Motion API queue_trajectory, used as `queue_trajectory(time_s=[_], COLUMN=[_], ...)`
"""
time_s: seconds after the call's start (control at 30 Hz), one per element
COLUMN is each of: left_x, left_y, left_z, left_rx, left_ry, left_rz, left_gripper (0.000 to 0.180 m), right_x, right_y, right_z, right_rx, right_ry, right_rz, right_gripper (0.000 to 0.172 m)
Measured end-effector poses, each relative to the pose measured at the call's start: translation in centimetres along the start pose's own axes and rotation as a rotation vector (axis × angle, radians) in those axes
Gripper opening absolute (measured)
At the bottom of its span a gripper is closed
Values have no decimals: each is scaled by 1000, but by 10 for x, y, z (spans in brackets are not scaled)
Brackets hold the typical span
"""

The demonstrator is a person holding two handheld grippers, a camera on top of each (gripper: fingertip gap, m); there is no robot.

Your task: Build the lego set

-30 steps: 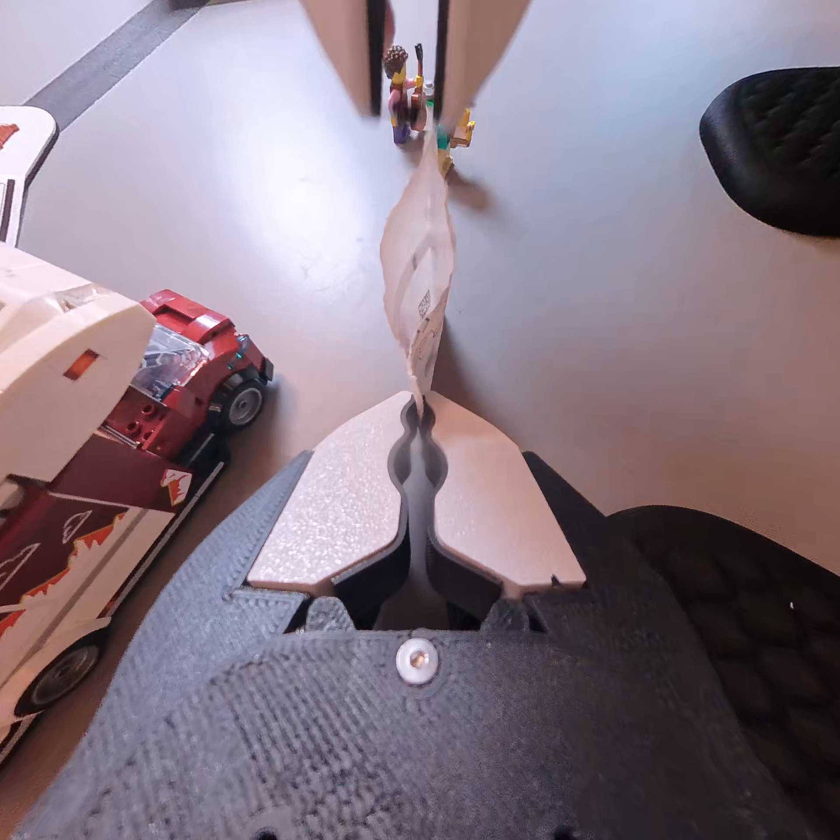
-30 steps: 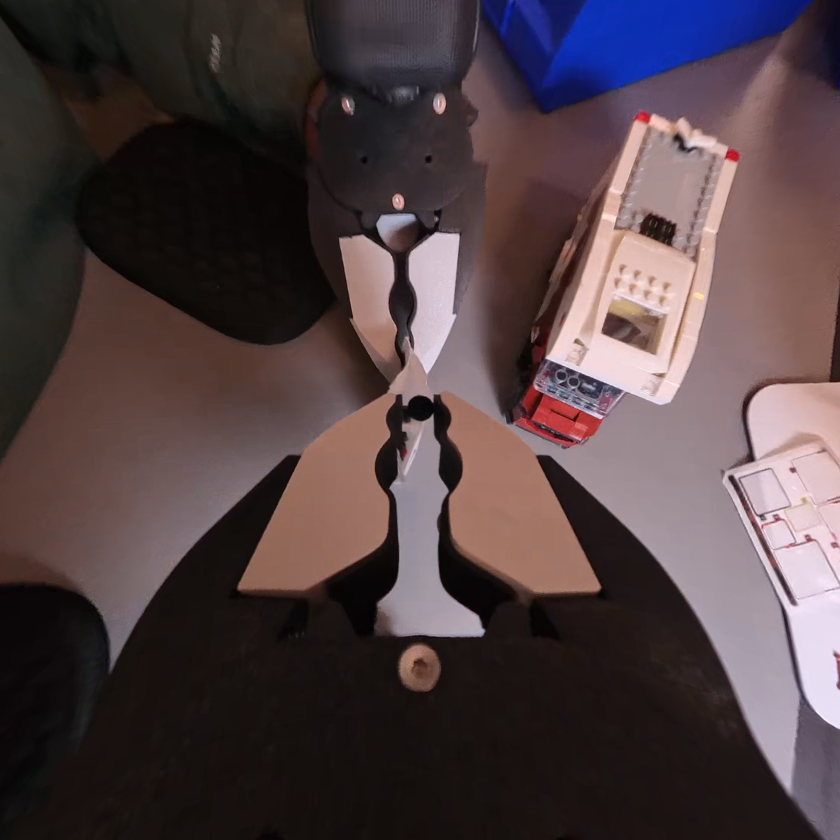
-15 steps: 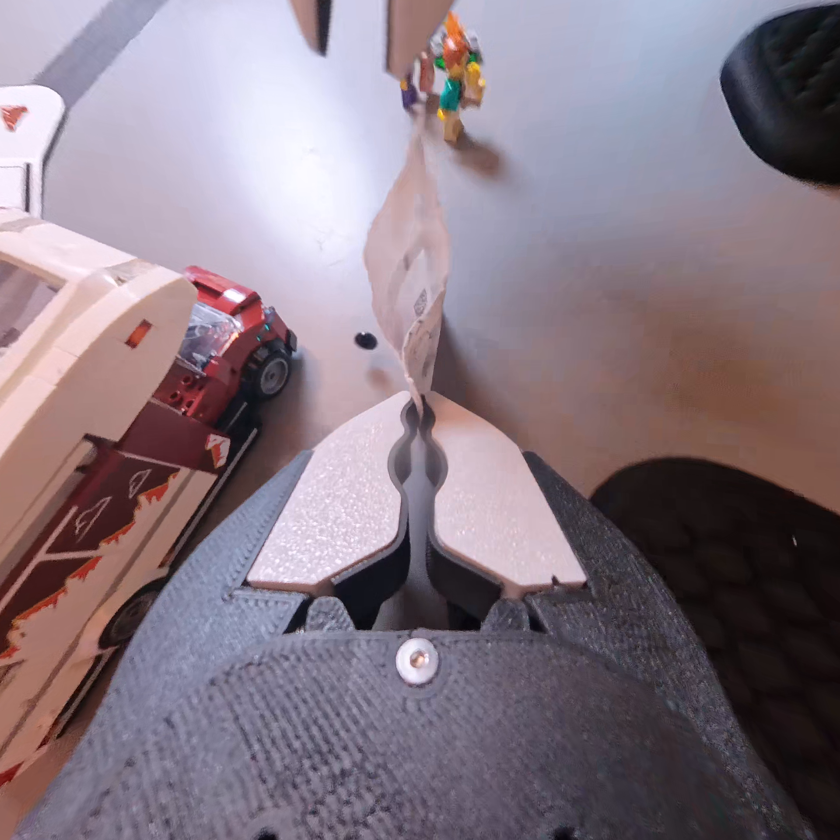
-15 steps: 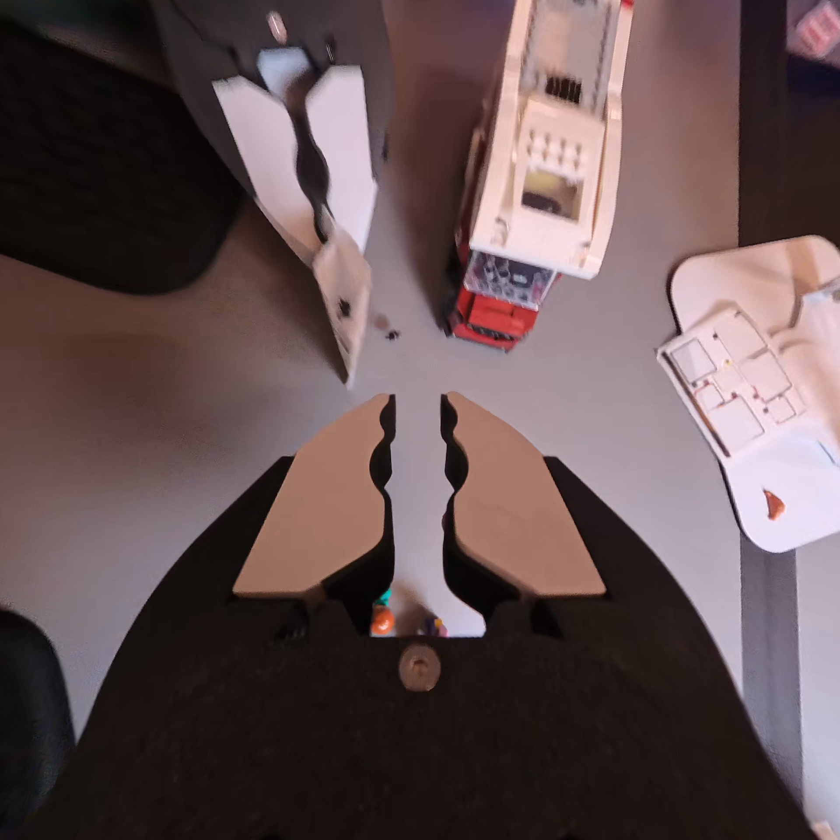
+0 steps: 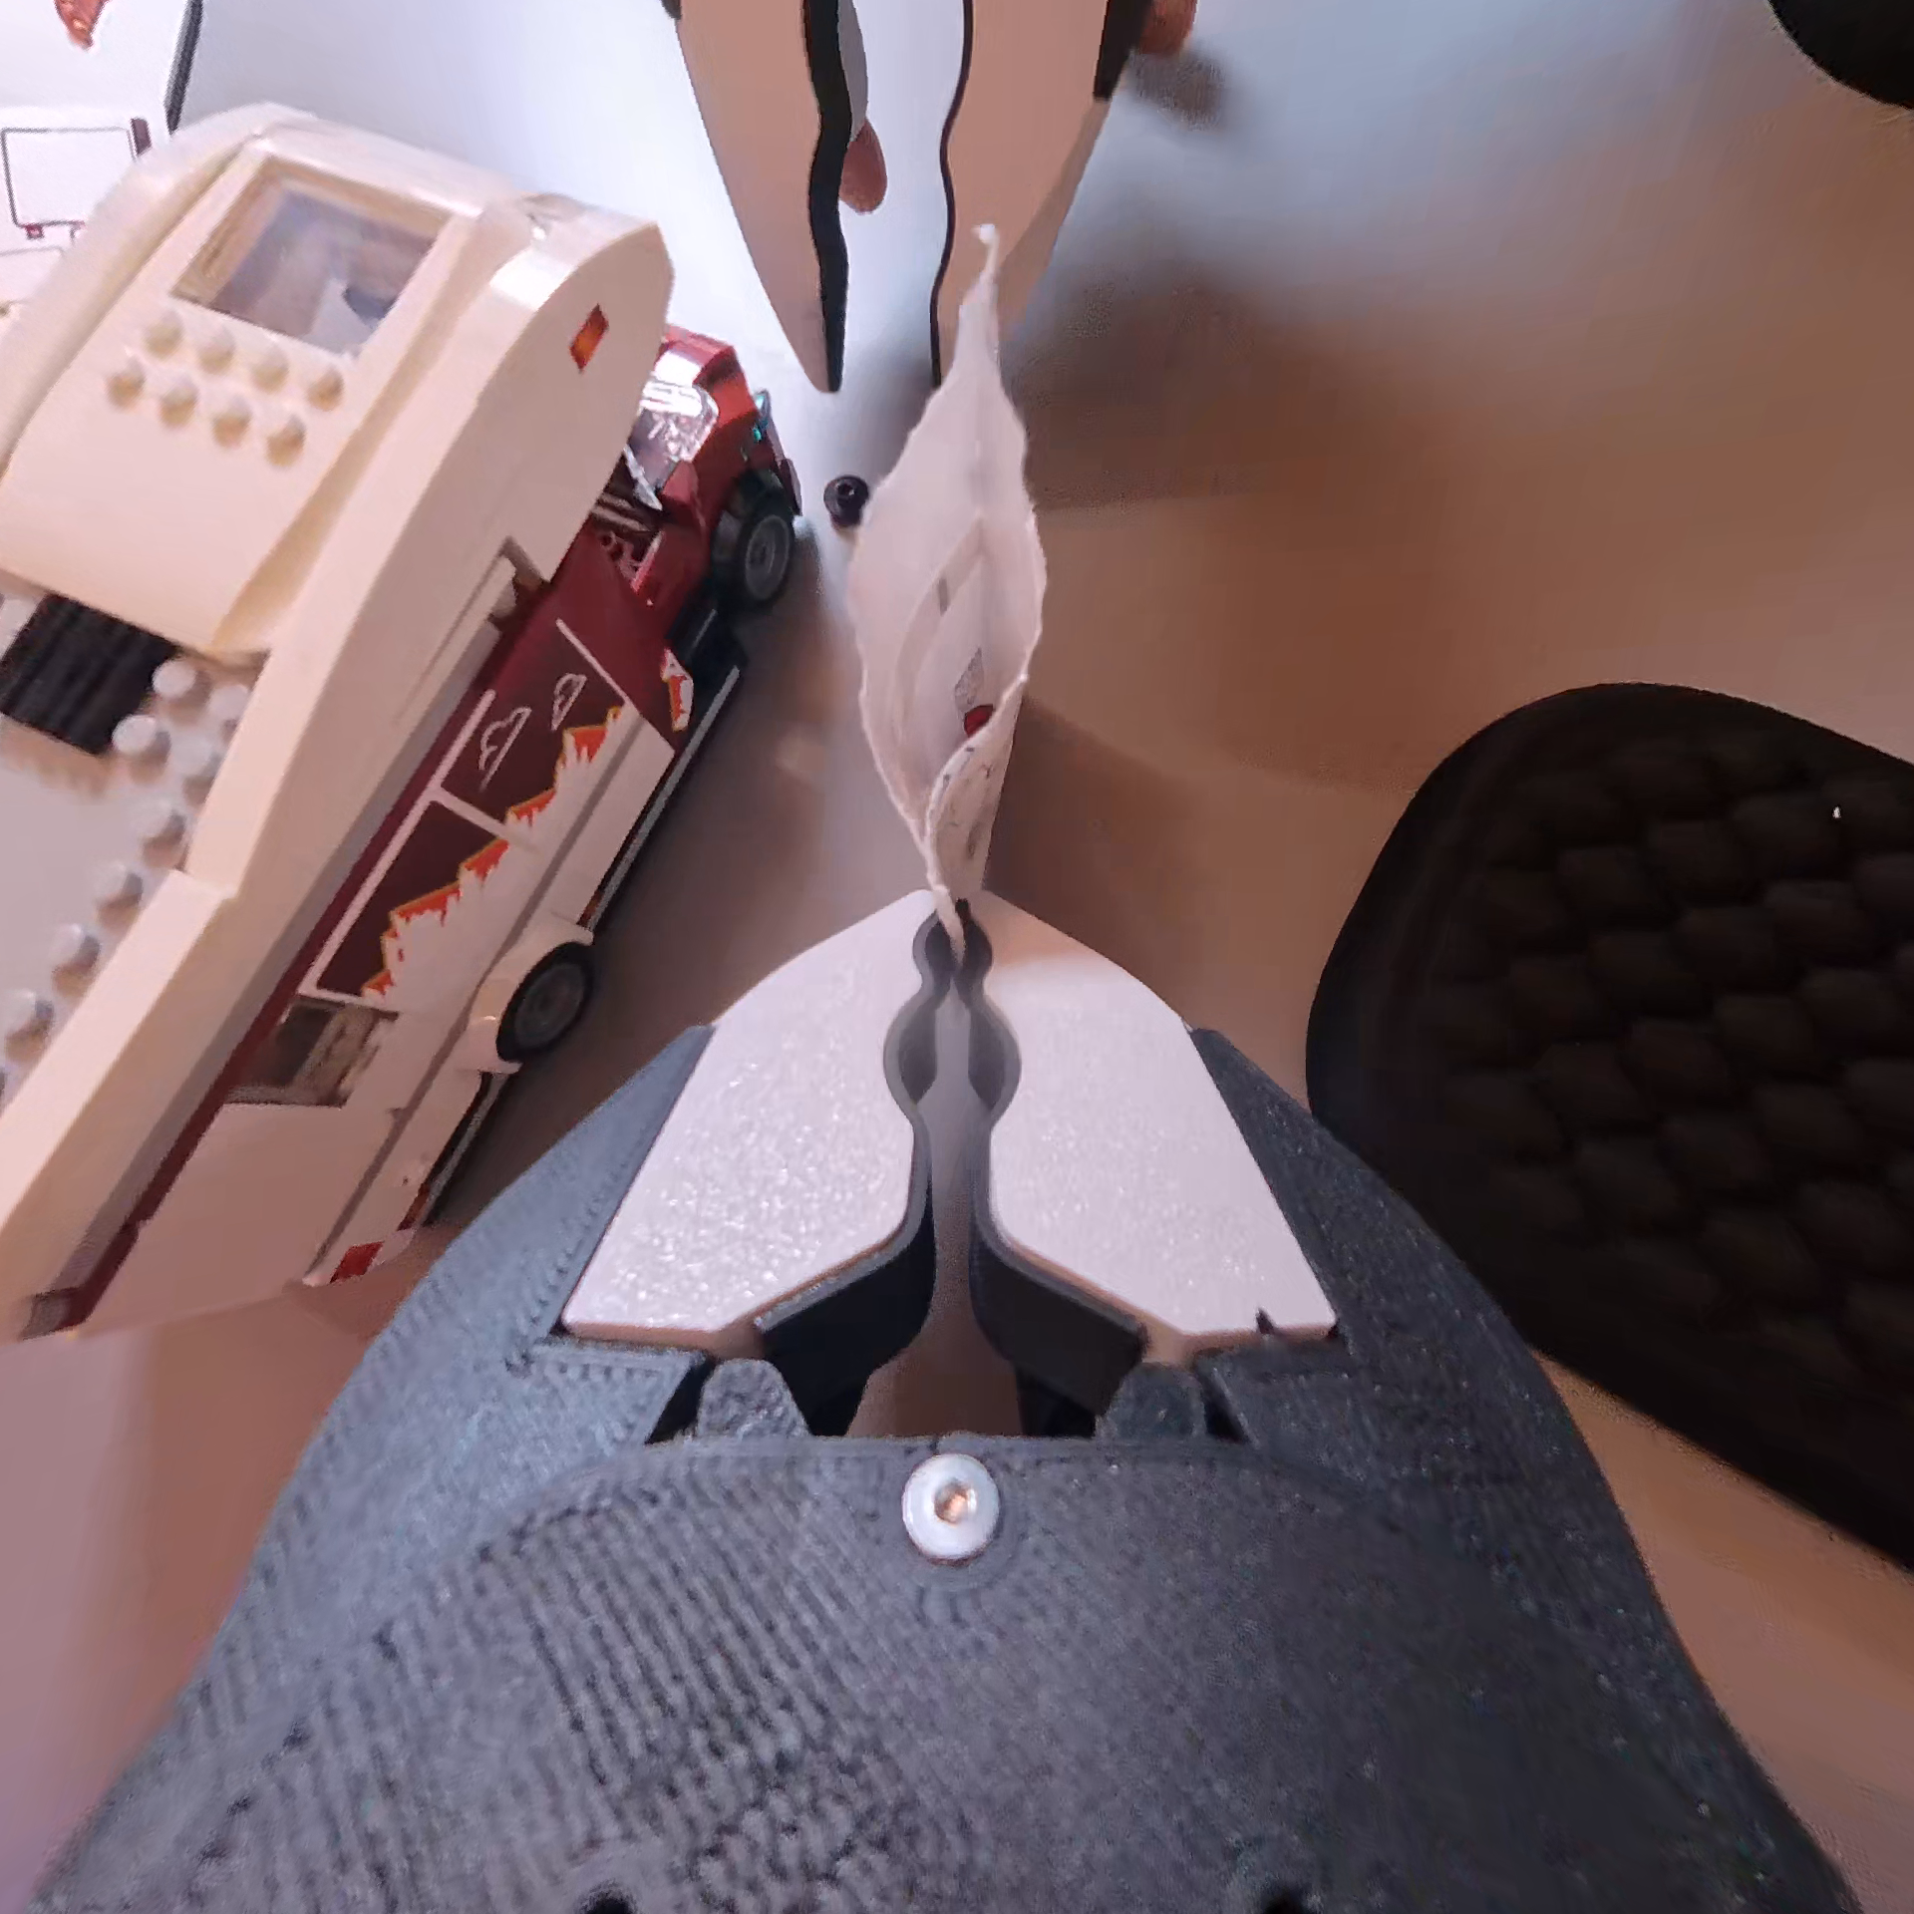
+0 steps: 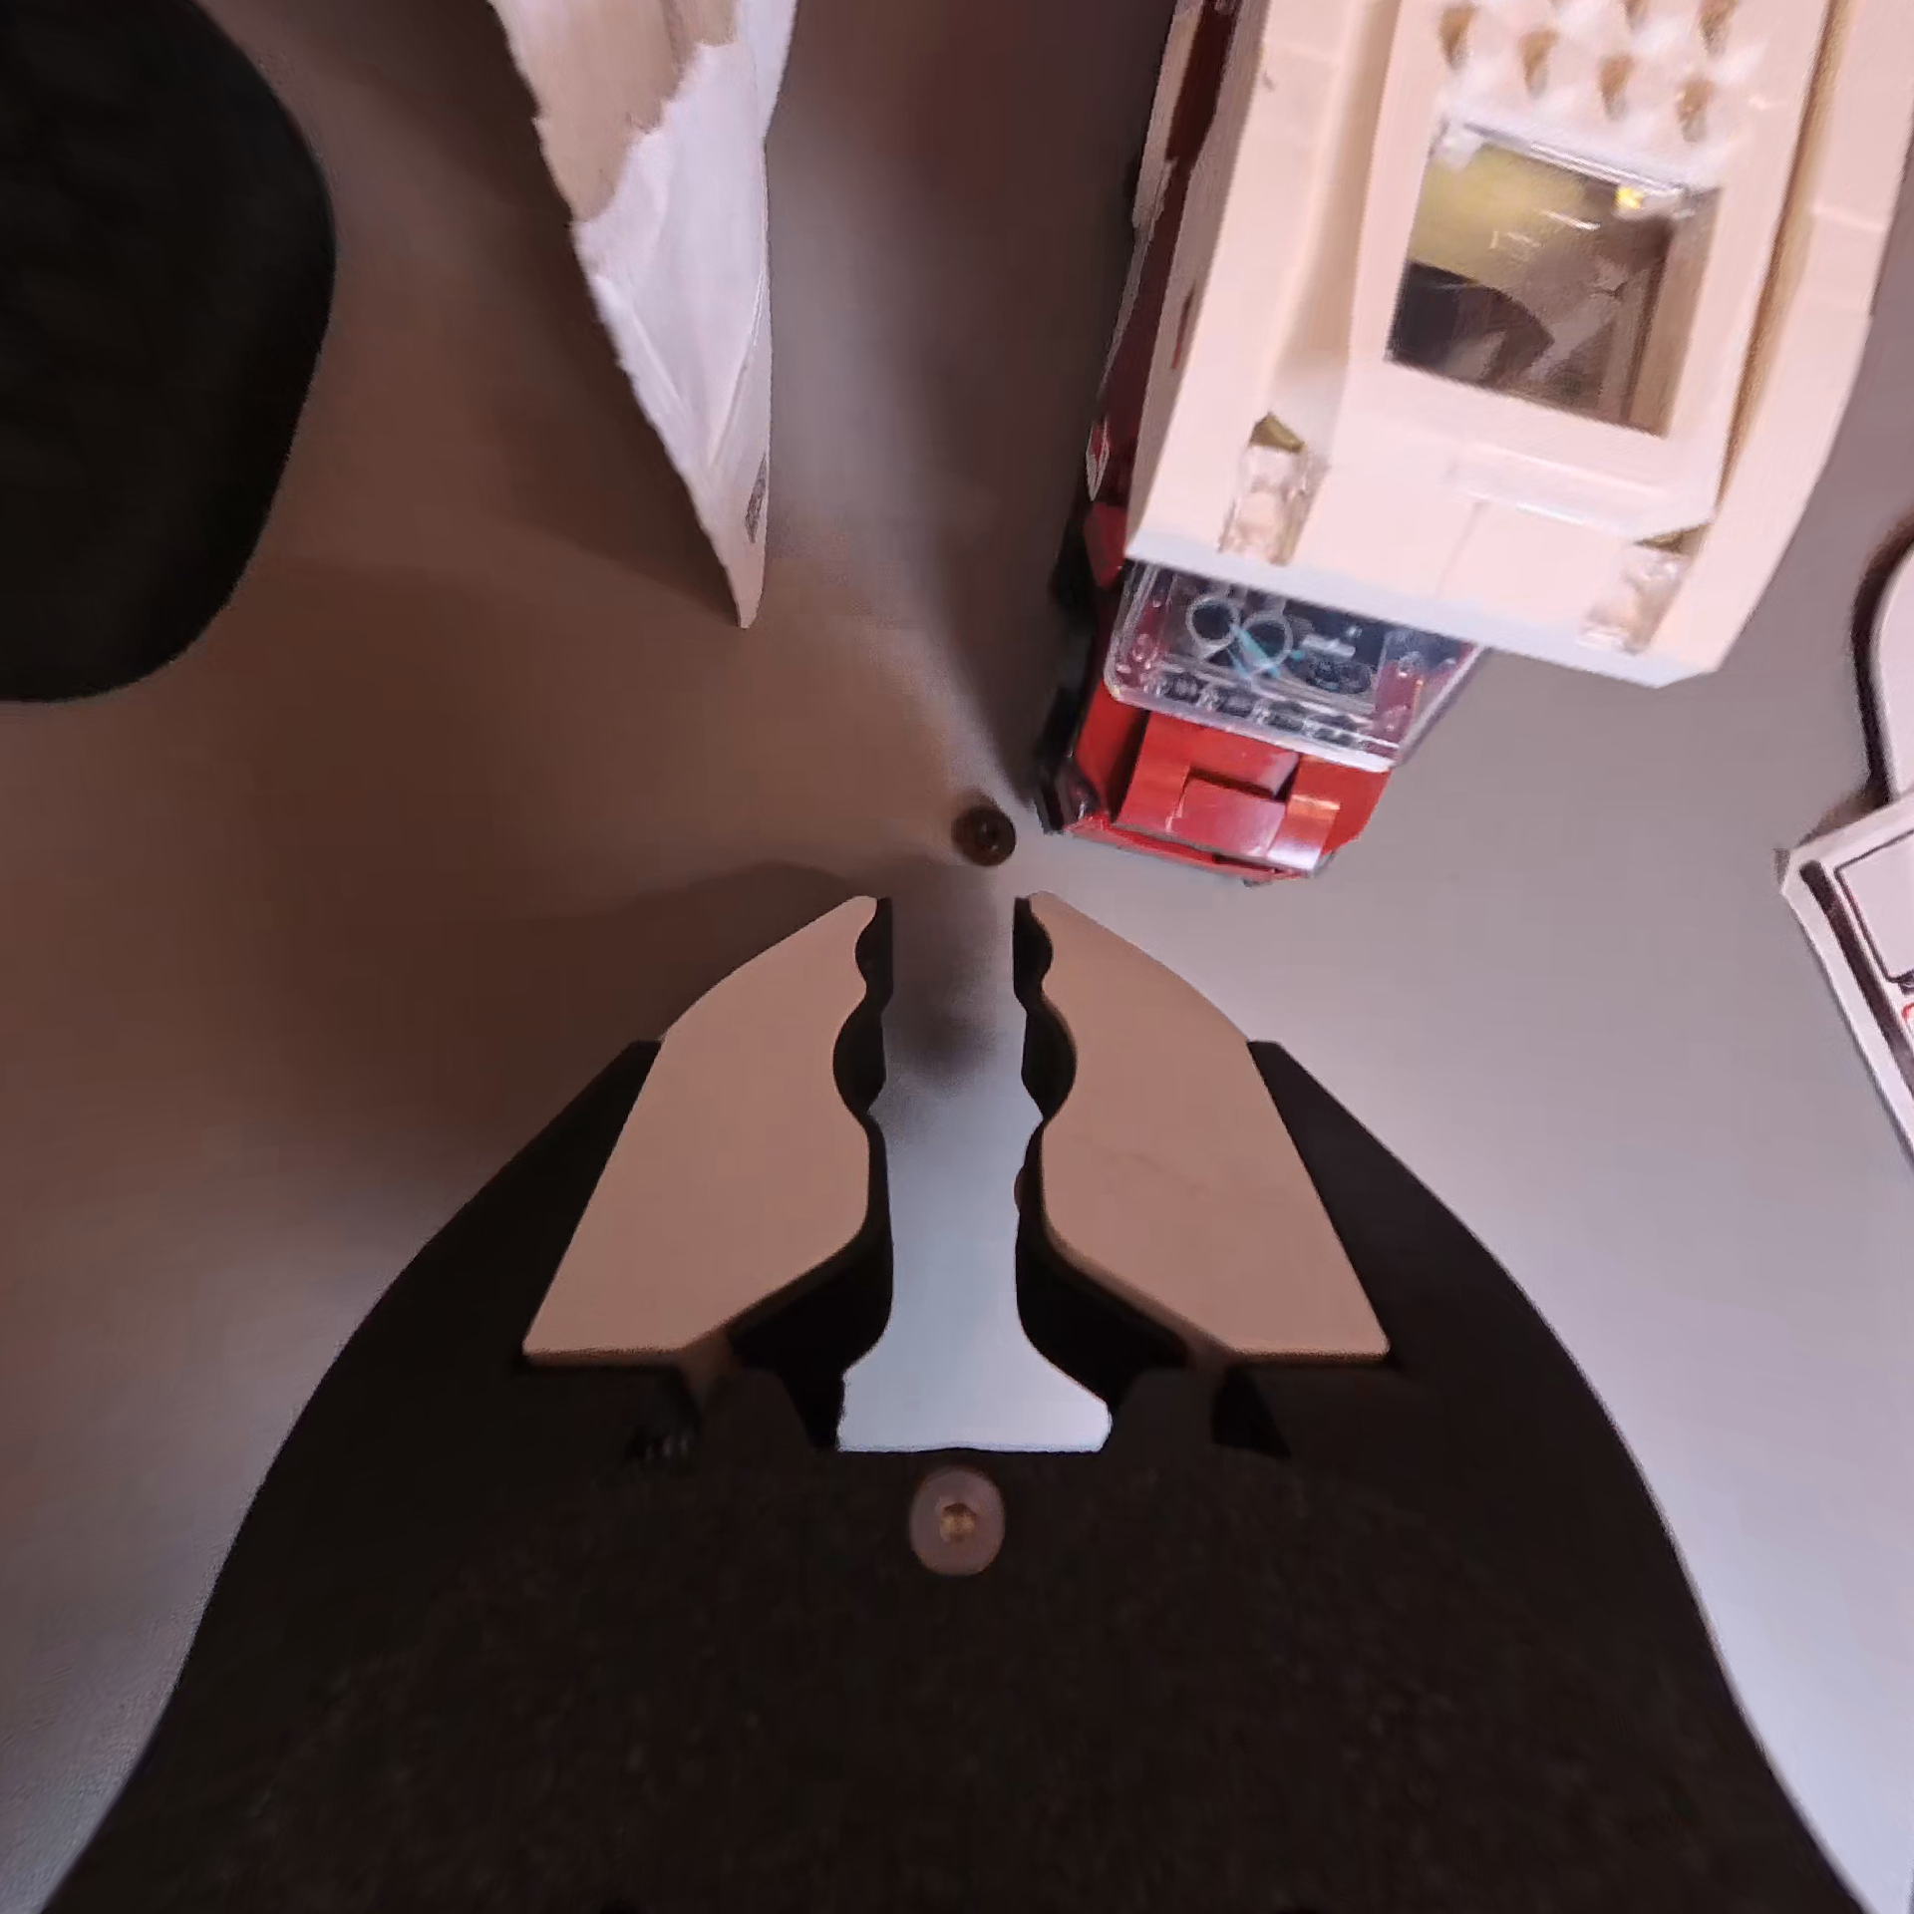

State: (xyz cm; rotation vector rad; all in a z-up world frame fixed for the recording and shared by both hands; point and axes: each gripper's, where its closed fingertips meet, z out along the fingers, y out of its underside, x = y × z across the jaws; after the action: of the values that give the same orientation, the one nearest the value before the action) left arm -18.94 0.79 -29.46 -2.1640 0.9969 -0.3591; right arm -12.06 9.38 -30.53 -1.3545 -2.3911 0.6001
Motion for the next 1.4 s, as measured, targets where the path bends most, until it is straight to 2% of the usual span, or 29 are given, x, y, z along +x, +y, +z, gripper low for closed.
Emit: queue_trajectory(time_s=[0.13, 0.33, 0.47, 0.57, 0.77, 0.87, 1.07, 1.4], left_x=[-1, 0, 2, 5, 14, 18, 20, 23], left_y=[1, 0, -3, -7, -27, -34, -38, -37], left_z=[0, -1, 2, 9, 23, 30, 37, 43], left_rx=[-2, -5, 5, 24, 105, 138, 150, 146], left_ry=[-5, -7, -7, 9, 27, 23, 15, 18], left_rz=[-1, 9, 12, 5, -7, -14, -15, -10], left_gripper=[0, 0, 0, 0, 0, 0, 1, 0], right_x=[5, 3, 1, -6, -23, -33, -43, -44], right_y=[-2, -5, -4, -16, -72, -84, -75, -67], right_z=[13, 16, 13, -4, -64, -69, -50, -45], right_rx=[-12, 15, 9, 63, 228, 236, 201, 182], right_ry=[35, 14, 13, -3, 12, 4, -22, -34], right_rz=[39, 89, 81, 65, -41, -89, -108, -99], right_gripper=[24, 10, 9, 8, 8, 9, 9, 9])
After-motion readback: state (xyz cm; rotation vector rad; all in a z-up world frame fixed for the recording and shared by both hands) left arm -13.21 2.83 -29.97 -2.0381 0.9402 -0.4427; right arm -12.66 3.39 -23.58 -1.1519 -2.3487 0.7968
